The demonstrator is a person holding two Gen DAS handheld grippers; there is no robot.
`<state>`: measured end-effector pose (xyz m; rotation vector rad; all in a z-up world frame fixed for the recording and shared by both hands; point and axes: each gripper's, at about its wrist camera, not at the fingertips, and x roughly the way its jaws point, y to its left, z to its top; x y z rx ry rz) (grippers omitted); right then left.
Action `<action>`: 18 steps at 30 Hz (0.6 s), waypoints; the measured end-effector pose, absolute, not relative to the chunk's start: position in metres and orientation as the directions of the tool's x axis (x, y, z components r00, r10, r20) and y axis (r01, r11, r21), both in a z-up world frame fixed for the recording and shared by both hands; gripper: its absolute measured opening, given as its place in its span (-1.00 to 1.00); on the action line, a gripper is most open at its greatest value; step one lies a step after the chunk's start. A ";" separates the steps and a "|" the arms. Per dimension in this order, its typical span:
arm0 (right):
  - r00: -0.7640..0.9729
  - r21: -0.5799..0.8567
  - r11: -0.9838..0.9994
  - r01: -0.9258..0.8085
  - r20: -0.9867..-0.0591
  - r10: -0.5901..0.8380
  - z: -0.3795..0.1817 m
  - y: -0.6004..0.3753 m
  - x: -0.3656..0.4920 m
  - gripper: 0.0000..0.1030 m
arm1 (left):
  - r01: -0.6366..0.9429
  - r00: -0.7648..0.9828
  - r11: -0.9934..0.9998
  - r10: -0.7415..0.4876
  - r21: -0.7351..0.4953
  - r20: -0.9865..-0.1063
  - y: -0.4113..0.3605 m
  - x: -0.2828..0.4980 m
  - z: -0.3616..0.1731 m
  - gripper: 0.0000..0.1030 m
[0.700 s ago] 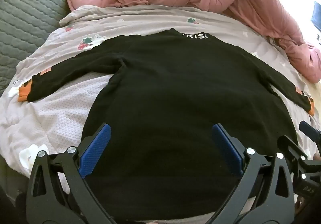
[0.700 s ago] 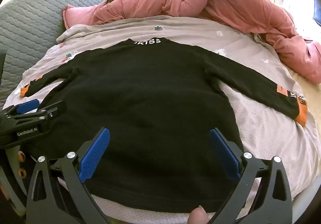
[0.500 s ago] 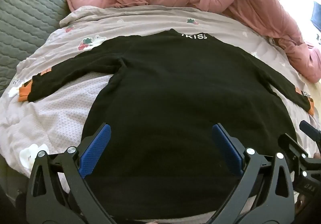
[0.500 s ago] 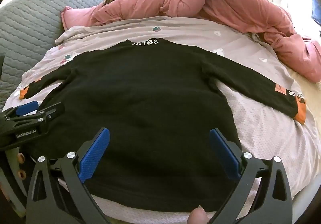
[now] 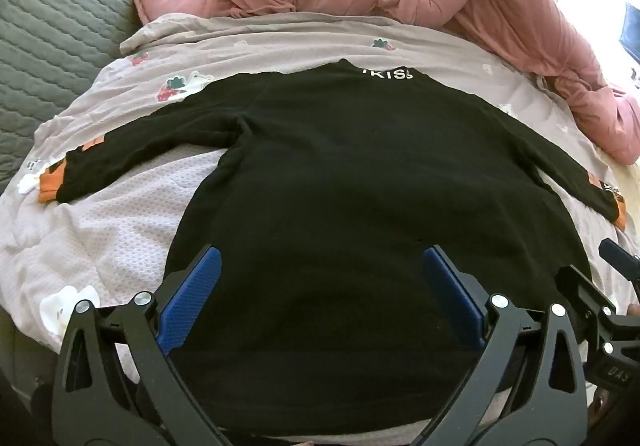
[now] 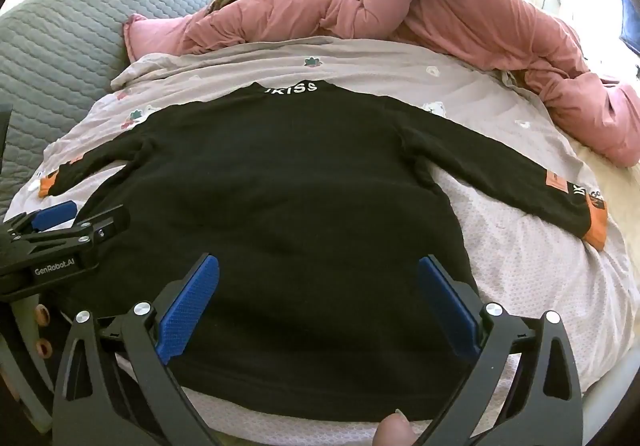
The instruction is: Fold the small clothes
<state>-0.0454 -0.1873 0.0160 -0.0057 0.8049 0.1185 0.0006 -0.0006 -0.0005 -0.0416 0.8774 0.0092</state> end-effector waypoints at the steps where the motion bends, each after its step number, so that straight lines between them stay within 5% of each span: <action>1: 0.686 0.041 0.993 -0.109 -0.720 0.105 0.016 -0.187 -0.045 0.92 | -0.025 0.639 0.999 -0.009 -0.033 -0.769 -0.001 0.001 -0.001 0.84; 18: 0.691 0.039 0.993 -0.114 -0.715 0.107 0.016 -0.182 -0.047 0.92 | -0.025 0.640 0.999 -0.010 -0.034 -0.768 0.005 0.000 0.003 0.84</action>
